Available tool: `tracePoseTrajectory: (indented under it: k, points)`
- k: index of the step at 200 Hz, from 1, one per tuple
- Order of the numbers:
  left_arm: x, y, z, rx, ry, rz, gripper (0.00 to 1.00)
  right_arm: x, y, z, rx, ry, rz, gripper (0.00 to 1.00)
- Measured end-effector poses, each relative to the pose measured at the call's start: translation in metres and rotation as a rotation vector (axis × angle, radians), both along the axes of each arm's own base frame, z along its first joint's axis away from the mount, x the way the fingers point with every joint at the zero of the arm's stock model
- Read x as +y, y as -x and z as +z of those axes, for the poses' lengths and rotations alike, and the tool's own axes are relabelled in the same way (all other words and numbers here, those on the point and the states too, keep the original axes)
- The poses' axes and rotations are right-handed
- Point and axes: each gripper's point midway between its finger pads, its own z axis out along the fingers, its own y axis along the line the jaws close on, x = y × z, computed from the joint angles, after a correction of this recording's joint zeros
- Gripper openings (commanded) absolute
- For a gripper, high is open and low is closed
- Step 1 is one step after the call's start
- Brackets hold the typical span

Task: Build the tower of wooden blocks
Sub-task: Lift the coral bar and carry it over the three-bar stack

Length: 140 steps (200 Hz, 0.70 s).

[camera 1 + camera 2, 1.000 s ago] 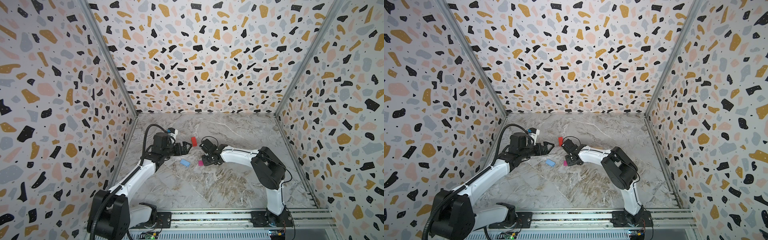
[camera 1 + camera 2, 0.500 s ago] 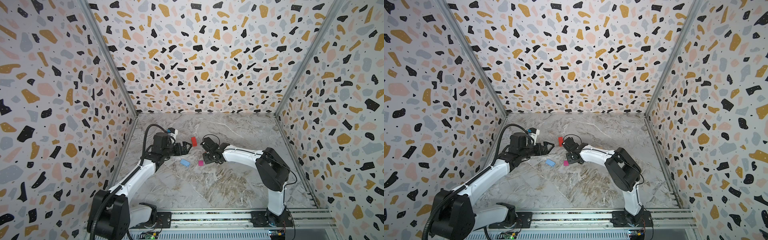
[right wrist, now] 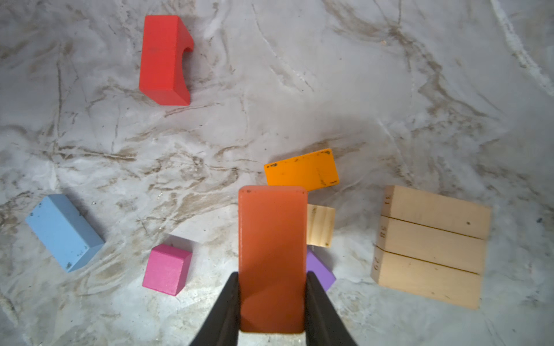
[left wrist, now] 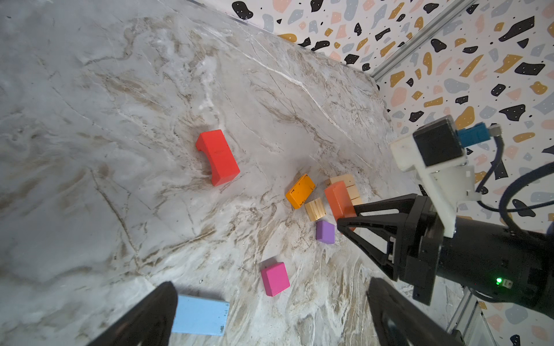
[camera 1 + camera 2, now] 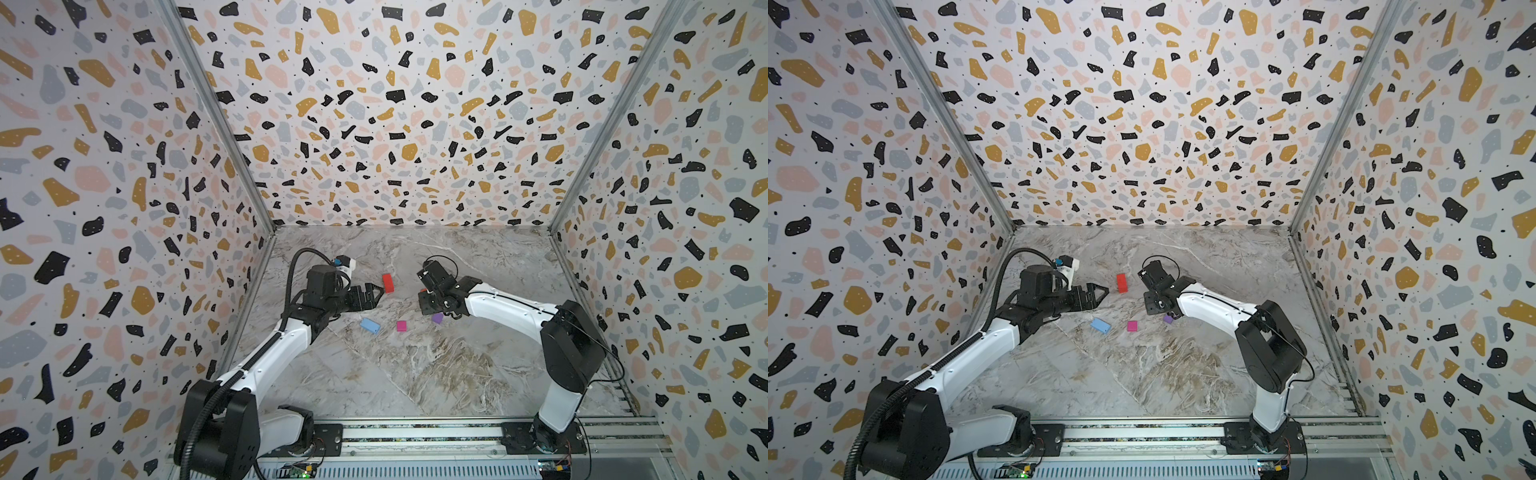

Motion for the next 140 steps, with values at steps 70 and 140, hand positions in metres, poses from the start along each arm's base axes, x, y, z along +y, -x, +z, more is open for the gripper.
tracePoseTrajectory:
  k: [70,140]
  points:
    - [0.000,0.000,-0.002,0.009,0.004,0.003,1.00,-0.045,-0.003,0.001,0.008,0.015,-0.075,0.28]
    - [0.000,-0.001,0.000,0.004,0.008,0.005,1.00,-0.084,-0.004,-0.013,0.040,0.044,-0.135,0.28]
